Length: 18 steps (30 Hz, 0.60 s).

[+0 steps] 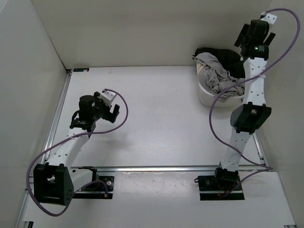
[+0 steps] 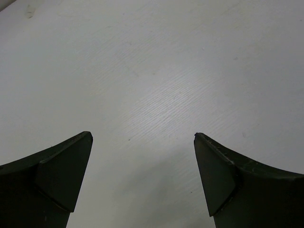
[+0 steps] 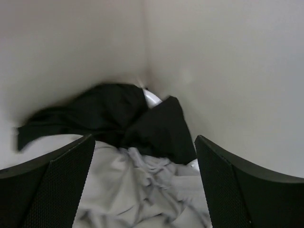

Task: Fold and stack the trousers
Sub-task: Grab the trousers from the pile

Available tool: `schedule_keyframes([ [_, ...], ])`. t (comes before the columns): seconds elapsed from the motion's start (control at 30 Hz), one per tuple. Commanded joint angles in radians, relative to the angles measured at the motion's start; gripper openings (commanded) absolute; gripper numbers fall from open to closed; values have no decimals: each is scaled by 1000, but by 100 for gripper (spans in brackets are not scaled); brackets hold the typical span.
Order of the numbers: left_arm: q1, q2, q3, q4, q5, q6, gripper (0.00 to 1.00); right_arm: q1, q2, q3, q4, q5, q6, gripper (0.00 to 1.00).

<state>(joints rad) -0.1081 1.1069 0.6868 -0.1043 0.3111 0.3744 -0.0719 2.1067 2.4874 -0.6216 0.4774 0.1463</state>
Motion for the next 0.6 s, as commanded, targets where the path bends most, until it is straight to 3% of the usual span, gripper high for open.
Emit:
schedule_keyframes([
  [0.0,-7,39,46,-11,117,32,100,-12,41,-4,-21,-253,62,90],
  [0.13,-7,73,57,-11,96,23,100,-31,21,-185,-107,-353,62,99],
  [0.23,-7,82,57,-20,71,23,100,-52,21,-292,-167,-399,107,99],
  [0.47,-7,100,77,-40,62,41,100,-65,44,-358,-176,-450,228,80],
  [0.57,-7,100,86,-58,62,50,100,-65,64,-358,-220,-516,228,67],
])
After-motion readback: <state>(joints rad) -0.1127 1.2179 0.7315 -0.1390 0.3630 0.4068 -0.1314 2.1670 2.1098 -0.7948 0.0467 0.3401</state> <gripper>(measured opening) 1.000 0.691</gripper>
